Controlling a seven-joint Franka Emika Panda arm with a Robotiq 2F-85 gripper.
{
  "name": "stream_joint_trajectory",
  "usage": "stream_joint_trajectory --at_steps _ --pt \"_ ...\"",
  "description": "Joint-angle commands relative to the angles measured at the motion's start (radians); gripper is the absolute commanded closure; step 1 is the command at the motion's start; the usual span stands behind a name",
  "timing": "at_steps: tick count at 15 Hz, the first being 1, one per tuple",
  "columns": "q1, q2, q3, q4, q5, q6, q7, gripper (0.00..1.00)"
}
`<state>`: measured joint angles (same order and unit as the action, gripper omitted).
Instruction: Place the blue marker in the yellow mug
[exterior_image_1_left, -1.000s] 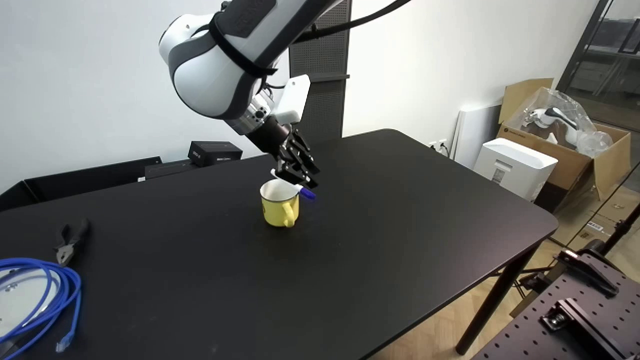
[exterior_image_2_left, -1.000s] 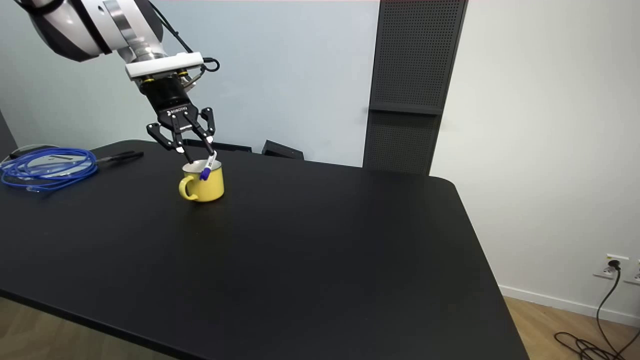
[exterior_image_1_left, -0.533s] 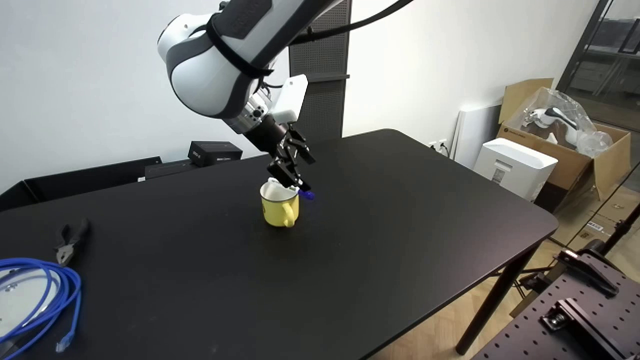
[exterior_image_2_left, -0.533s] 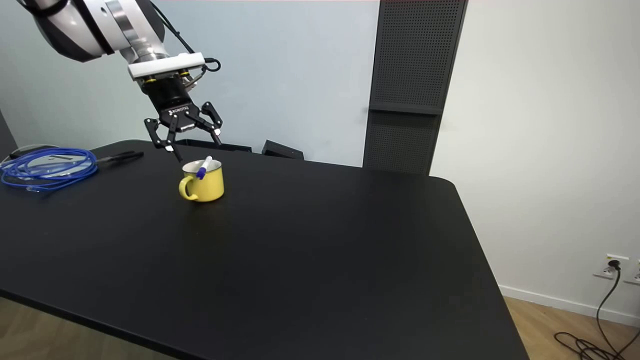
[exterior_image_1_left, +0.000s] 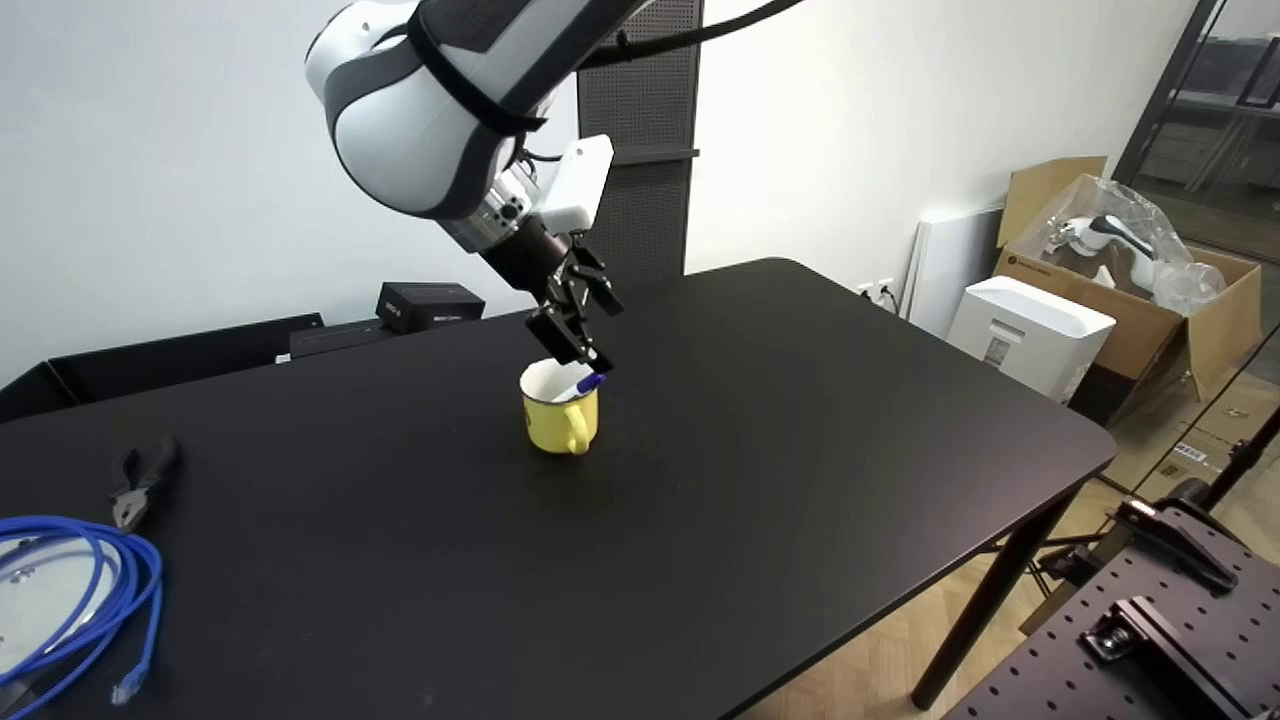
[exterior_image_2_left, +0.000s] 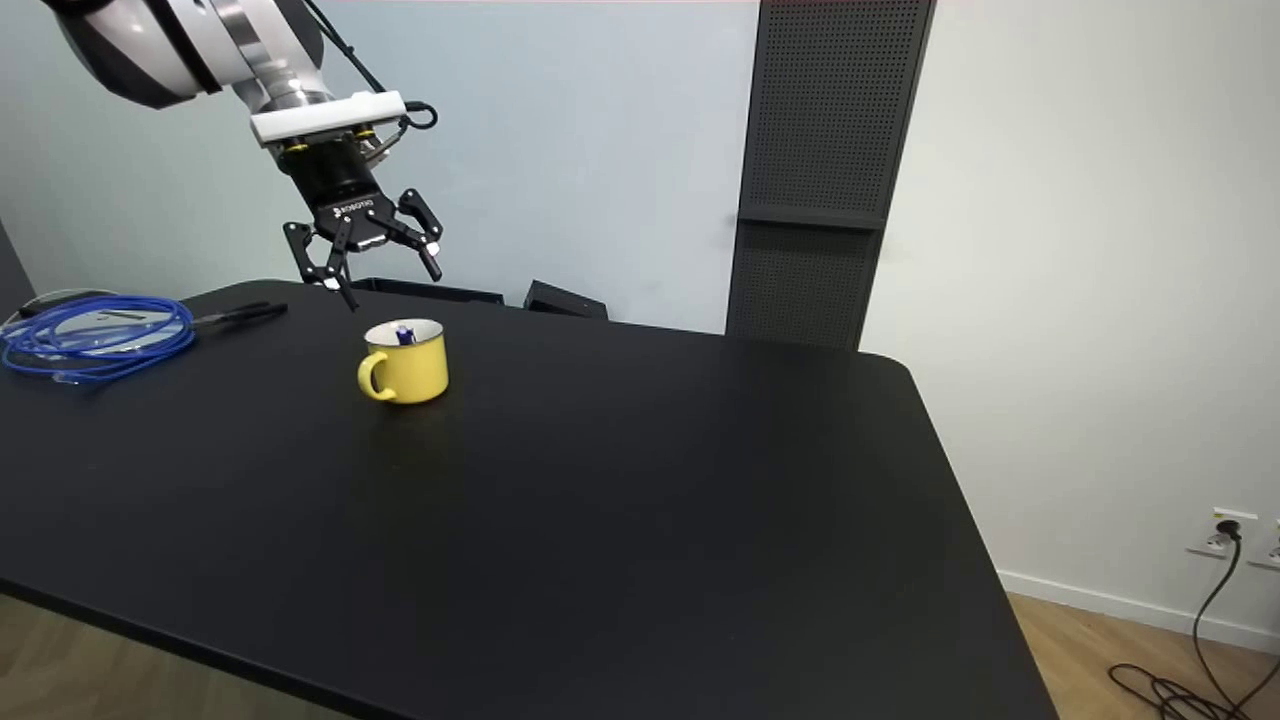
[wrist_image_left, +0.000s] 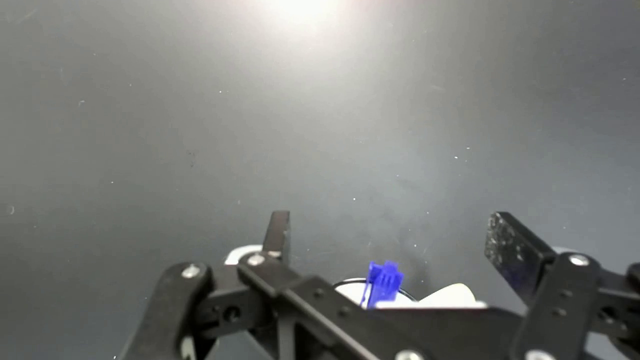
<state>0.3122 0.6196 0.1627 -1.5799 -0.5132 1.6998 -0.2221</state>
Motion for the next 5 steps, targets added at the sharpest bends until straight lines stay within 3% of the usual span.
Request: stream_joint_trajectory --at_steps 1,5 --pt "-0.002 -0.079 0.007 -0.082 -0.001 0.048 0.007 0.00" --pt "-0.012 -0.172 0.022 -0.194 0.016 0.137 0.014 0.00"
